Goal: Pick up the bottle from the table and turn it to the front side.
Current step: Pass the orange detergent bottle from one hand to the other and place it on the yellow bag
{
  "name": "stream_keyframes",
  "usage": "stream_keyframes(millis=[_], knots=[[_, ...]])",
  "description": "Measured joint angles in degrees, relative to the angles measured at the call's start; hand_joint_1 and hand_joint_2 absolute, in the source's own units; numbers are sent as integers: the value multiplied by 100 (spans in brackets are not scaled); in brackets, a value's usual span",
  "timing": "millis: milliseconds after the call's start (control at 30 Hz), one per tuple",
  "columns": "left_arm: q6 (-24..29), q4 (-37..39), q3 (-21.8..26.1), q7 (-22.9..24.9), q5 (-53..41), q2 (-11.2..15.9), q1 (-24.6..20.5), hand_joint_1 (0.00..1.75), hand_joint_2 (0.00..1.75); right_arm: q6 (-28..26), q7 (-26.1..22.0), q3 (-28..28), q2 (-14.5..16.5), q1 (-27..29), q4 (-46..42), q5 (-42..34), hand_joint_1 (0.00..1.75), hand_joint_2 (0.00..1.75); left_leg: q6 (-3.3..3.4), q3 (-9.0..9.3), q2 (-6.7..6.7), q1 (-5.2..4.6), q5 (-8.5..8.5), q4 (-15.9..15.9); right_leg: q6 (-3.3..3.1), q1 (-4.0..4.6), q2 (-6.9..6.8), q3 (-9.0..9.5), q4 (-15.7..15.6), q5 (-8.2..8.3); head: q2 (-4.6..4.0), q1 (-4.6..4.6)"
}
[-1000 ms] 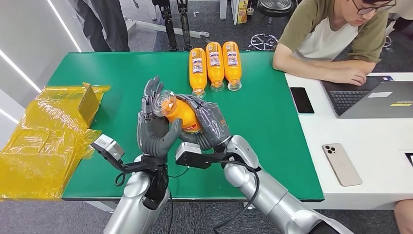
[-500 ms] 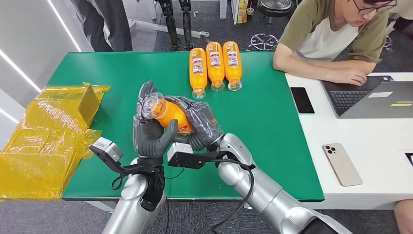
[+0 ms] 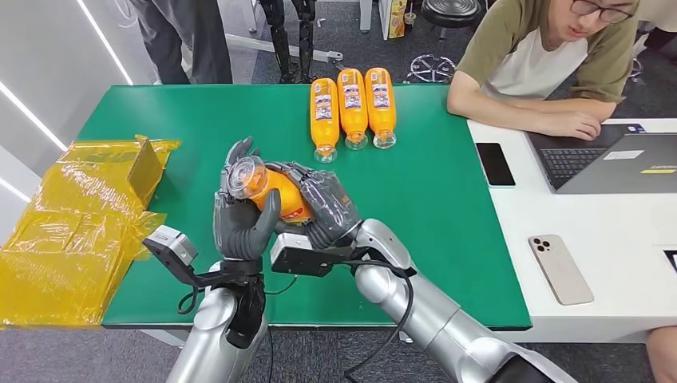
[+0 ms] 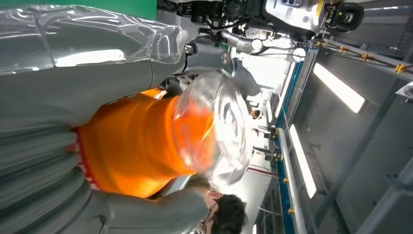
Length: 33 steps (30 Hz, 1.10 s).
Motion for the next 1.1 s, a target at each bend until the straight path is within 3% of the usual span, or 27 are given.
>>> stream_keyframes(millis=[633, 767, 800, 1100], knots=[[-5, -69, 85, -35, -6, 0, 24, 175, 175, 140, 152, 60, -52, 64, -81, 30, 174, 175, 0, 0, 1, 0, 0, 0, 0, 0, 1, -1, 0, 0, 0, 0], [-7, -80, 85, -35, -2, 1, 26, 175, 175, 135, 202, 61, -60, 64, -108, 36, 7, 175, 0, 0, 1, 0, 0, 0, 0, 0, 1, -2, 0, 0, 0, -1], [-7, -81, 85, -35, 2, 2, 26, 175, 175, 105, 230, 61, -61, 64, -110, 44, 0, 175, 0, 0, 1, 0, 0, 0, 0, 0, 2, -2, 0, 0, 0, -1], [8, -92, 85, -35, 16, 0, 27, 175, 175, -477, 432, 60, -61, 111, -85, 8, 0, 175, 0, 0, 1, 0, 0, 0, 0, 0, 2, -2, 0, 0, 0, 0]])
